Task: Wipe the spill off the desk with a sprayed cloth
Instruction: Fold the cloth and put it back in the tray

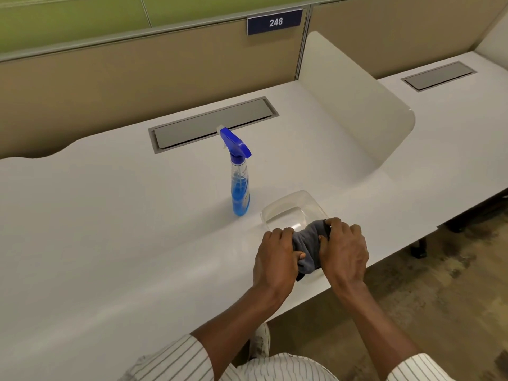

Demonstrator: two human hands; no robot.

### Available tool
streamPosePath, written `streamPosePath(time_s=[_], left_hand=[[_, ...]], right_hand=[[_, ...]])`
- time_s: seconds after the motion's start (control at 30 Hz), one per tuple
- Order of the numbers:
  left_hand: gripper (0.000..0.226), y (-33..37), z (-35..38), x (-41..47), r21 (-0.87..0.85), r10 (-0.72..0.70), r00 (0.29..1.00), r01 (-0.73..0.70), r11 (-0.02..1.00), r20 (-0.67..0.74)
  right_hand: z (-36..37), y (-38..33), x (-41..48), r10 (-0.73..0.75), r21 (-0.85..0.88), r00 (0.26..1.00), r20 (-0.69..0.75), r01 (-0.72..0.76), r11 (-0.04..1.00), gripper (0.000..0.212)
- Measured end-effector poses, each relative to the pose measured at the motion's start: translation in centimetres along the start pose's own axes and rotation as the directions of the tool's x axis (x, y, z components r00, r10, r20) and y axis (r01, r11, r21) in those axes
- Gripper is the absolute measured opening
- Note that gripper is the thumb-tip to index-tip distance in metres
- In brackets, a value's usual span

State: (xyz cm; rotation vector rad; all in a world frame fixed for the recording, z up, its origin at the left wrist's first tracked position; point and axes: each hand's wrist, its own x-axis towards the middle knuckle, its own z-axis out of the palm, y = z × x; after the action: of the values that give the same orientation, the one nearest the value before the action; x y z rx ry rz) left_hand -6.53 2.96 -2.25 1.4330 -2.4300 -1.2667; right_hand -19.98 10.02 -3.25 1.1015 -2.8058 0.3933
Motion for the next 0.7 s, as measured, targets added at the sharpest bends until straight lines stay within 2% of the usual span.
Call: streamPosePath(time_s=[0.07, 0.17, 0.23, 0.4, 0.53, 0.7], left_hand=[[0.059, 0.4, 0.3, 0.4, 0.037, 0.012, 1.0, -0.011, 0.999, -0.022], [0.038, 1.1, 0.6, 1.1, 0.015, -0.024, 0.992, 0.026, 1.0, -0.124], [0.035, 1.3, 0.8, 1.2, 0.073, 0.004, 0.991, 0.006, 0.997, -0.136], [0.039, 1.0, 1.4, 1.0, 0.227, 0.077, 0.995, -0.06, 0.972, -0.066], [0.054, 1.5, 1.1, 1.1, 0.37, 0.156, 0.983, -0.11, 0.922, -0.097], [0.054, 1.6, 1.2, 1.2, 0.395, 0.193, 0.976, -0.14, 0.908, -0.099]], right_hand=[[0.5, 0.4, -0.2, -0.039, 0.001, 0.999, 0.0, 0.039, 0.999, 0.033], [1.2, 1.0, -0.6, -0.093, 0.018, 0.995, 0.018, 0.093, 0.995, 0.035], [1.4, 1.4, -0.7, -0.105, 0.035, 0.993, 0.048, 0.103, 0.994, 0.036], [1.1, 1.6, -0.7, -0.142, 0.072, 0.986, 0.091, 0.136, 0.988, 0.027], [1.1, 1.5, -0.4, -0.146, 0.041, 0.971, 0.19, 0.141, 0.989, 0.012], [1.9, 1.8, 0.1, -0.186, 0.006, 0.951, 0.248, 0.191, 0.982, 0.009]])
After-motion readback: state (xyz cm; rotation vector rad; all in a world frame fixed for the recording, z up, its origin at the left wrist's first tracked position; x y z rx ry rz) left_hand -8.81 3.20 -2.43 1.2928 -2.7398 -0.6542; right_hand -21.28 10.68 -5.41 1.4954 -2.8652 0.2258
